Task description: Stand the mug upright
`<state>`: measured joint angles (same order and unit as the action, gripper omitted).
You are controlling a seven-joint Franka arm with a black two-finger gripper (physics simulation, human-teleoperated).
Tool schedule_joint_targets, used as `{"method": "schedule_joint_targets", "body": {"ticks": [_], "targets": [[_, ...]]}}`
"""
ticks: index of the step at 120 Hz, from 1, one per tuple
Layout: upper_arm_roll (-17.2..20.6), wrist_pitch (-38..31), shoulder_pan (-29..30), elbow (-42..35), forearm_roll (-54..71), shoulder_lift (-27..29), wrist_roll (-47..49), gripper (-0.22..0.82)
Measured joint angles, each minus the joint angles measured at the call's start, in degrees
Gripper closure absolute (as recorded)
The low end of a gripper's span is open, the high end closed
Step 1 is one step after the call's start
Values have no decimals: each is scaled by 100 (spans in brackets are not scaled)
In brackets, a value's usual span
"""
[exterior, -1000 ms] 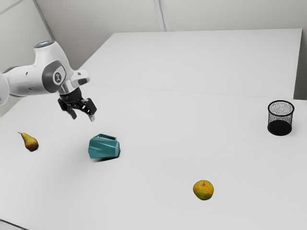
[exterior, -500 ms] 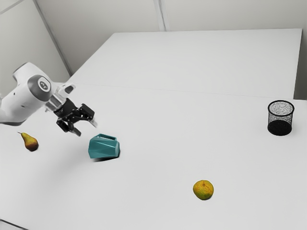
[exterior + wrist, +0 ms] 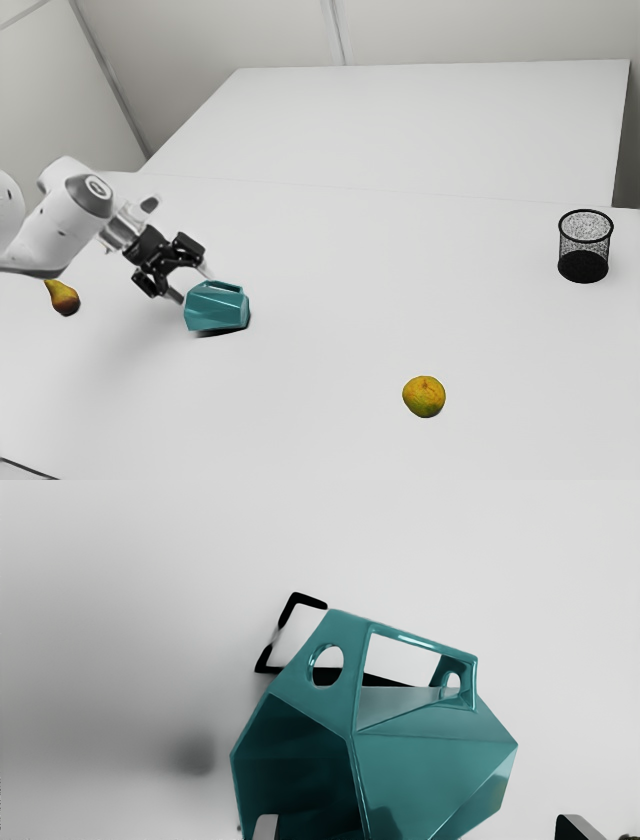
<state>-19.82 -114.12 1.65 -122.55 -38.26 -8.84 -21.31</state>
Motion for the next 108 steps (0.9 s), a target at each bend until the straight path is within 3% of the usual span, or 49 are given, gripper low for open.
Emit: {"method": "schedule_joint_targets", "body": {"ticks": [67,92,108], "targets": [[-5,813,378,20,-905,-293,-682,1],[-5,937,402,-2,-1075,-345,-850,17],[-5,974,405,-16,-1121,-367,-933,35]]}}
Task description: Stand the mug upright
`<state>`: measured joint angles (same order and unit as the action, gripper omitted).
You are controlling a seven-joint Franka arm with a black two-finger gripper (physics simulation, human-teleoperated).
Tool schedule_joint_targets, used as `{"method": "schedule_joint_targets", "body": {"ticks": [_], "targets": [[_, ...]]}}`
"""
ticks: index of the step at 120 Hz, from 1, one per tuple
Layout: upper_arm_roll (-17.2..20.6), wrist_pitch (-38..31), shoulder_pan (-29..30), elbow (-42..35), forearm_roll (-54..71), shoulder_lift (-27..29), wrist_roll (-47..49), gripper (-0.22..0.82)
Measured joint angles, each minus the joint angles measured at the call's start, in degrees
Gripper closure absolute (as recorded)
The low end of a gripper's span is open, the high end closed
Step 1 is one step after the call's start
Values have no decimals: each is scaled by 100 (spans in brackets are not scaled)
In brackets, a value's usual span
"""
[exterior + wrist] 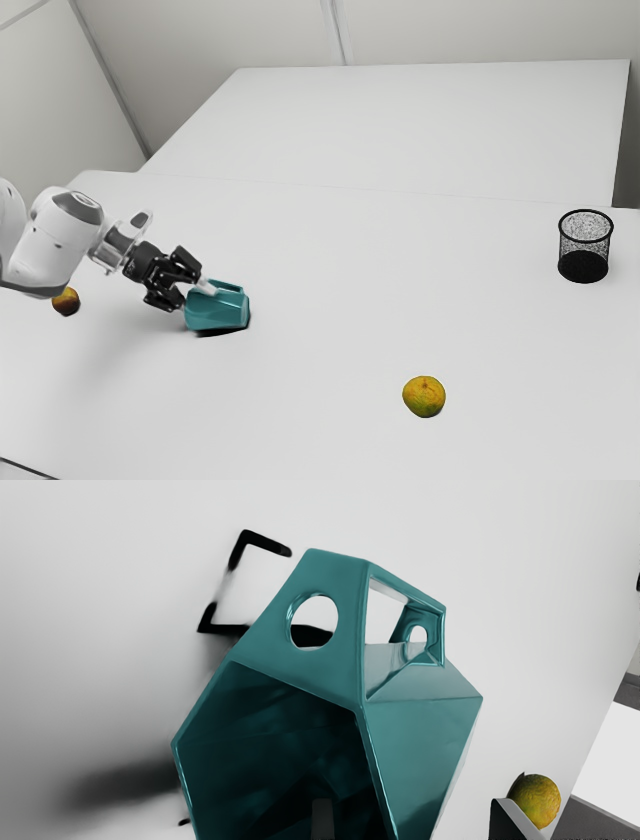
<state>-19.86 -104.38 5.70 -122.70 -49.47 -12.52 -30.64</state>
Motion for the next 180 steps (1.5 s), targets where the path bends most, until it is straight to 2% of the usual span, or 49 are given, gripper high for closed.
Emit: {"method": "schedule_joint_targets", "body": {"ticks": [24,39,52,92,109,128,155,180], "targets": [[0,10,-1,-26,-60,-8,-98,59],[5,-6,-8,-26,-51,4,-135,69],[7,-17,-14,-26,-37,56,-160,73],[0,-47,-120,-7,-96,285,-257,77],[8,-251,-305,16,-49,376,-298,77],[-23,-776,-660,-4,291,603,-326,77],[-30,-1807,-1353,-277,1685,1092,14,77],[-110,-2167,-1819,-305,2799,1113,580,77]]}}
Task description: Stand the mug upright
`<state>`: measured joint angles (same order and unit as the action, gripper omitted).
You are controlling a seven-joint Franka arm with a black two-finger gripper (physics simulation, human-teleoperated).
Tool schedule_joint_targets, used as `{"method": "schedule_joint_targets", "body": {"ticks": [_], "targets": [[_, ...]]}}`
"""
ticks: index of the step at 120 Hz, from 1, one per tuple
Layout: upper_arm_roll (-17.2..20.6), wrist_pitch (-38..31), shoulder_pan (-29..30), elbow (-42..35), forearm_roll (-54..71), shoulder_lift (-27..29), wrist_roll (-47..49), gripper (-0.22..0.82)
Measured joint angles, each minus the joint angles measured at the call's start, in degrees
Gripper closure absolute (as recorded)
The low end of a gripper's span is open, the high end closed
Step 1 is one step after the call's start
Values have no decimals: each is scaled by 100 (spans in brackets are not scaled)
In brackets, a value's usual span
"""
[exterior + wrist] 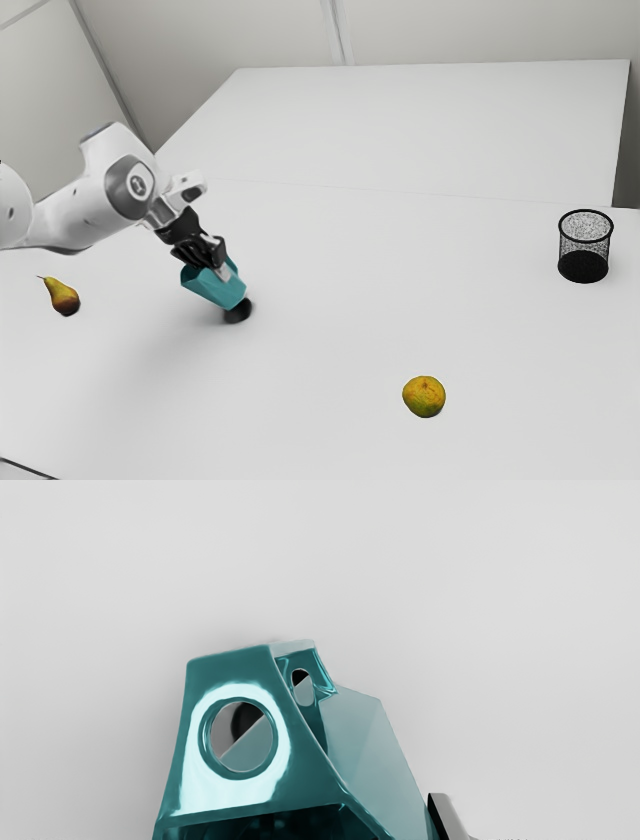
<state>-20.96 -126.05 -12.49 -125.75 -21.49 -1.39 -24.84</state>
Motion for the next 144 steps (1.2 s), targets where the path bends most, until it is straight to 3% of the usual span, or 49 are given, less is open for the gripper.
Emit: {"method": "schedule_joint_targets", "body": {"ticks": [68,144], "targets": [[-140,486,194,75,1401,-15,1192,77],[-146,762,-253,313,2126,-295,1803,77]]}}
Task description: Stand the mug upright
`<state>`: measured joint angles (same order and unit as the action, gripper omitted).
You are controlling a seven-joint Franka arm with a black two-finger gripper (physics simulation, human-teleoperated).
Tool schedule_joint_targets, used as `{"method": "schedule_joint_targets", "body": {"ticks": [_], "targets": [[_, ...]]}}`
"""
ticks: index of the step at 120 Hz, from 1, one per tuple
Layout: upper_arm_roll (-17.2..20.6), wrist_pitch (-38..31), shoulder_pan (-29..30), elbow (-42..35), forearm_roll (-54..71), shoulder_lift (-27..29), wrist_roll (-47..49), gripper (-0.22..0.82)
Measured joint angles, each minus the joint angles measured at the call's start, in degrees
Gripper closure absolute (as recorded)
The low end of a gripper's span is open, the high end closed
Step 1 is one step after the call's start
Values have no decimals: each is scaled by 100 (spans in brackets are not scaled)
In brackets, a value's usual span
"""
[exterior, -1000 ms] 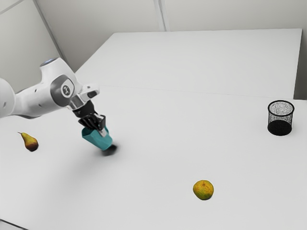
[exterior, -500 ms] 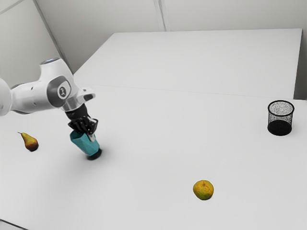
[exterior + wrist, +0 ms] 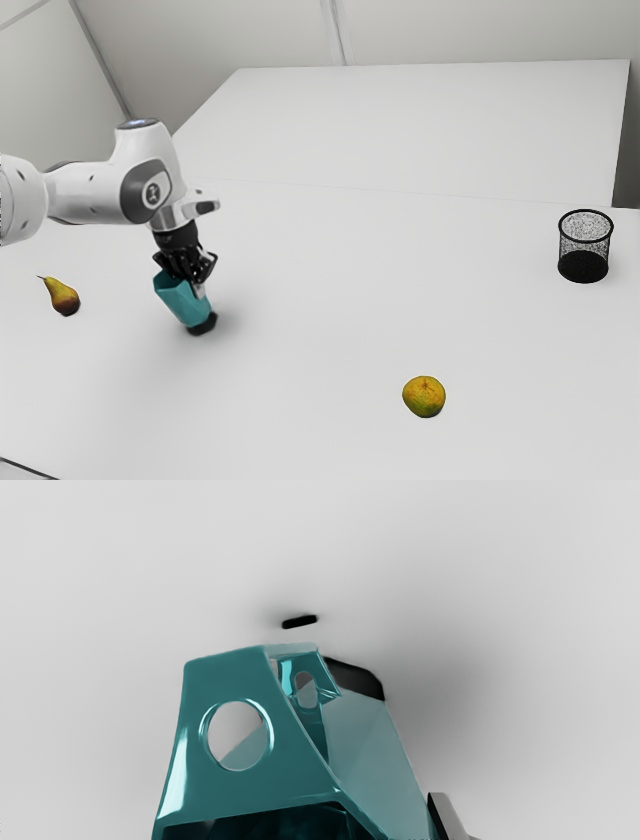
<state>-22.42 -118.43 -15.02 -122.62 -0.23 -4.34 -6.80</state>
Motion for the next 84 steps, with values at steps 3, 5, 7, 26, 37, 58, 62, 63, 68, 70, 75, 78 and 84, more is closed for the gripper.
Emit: {"method": "schedule_joint_targets", "body": {"ticks": [3,5,7,26,37,58,62,63,68,70,75,78,84], "targets": [[0,7,-18,14,23,-33,12,77],[0,10,-32,22,36,-59,20,77],[0,14,-46,27,47,-81,27,77],[1,39,-81,76,100,-323,85,76],[2,53,-98,109,163,-400,113,77],[1,110,-139,139,219,-429,160,58],[1,129,-143,151,216,-427,164,51],[1,133,-144,153,216,-426,166,49],[1,152,-145,188,229,-424,170,40],[1,163,-148,207,243,-420,172,37],[1,190,-156,282,278,-407,176,31],[1,204,-160,328,295,-399,177,27],[1,227,-161,420,330,-383,179,22]]}}
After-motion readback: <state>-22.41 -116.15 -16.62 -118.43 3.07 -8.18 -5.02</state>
